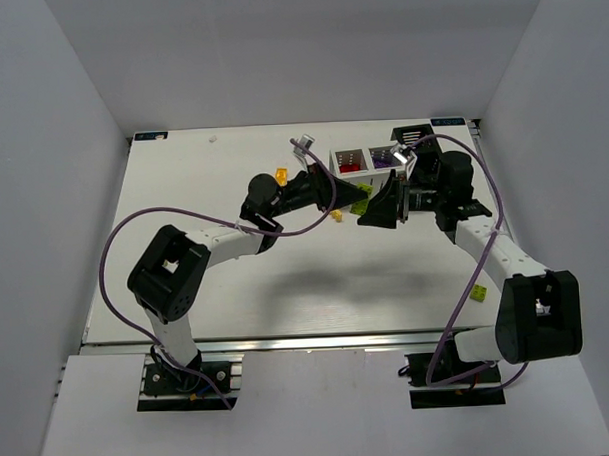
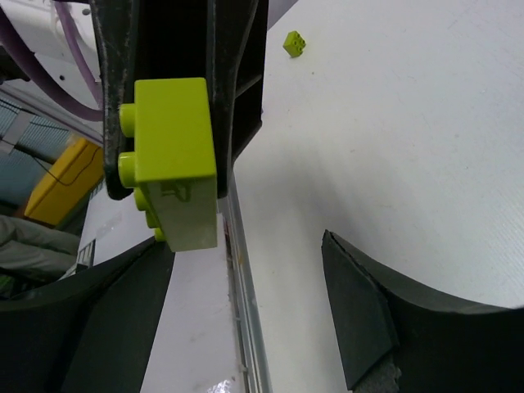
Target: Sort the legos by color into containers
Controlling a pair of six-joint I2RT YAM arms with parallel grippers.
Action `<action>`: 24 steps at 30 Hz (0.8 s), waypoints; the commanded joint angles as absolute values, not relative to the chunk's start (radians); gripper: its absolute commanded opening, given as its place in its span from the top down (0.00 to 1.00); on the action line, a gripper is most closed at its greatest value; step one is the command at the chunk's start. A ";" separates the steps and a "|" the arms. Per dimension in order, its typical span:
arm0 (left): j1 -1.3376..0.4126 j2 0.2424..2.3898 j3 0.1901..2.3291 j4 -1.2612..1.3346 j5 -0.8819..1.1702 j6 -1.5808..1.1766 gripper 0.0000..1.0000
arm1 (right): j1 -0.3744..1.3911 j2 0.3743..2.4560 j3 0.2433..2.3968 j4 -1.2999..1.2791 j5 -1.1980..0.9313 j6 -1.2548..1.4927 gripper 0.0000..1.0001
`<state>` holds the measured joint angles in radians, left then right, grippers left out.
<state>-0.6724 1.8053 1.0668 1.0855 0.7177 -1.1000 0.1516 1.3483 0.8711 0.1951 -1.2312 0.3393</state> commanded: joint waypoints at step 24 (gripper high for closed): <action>-0.686 1.802 1.083 1.089 0.719 -1.075 0.93 | 0.150 1.379 0.876 0.634 -1.295 0.723 0.52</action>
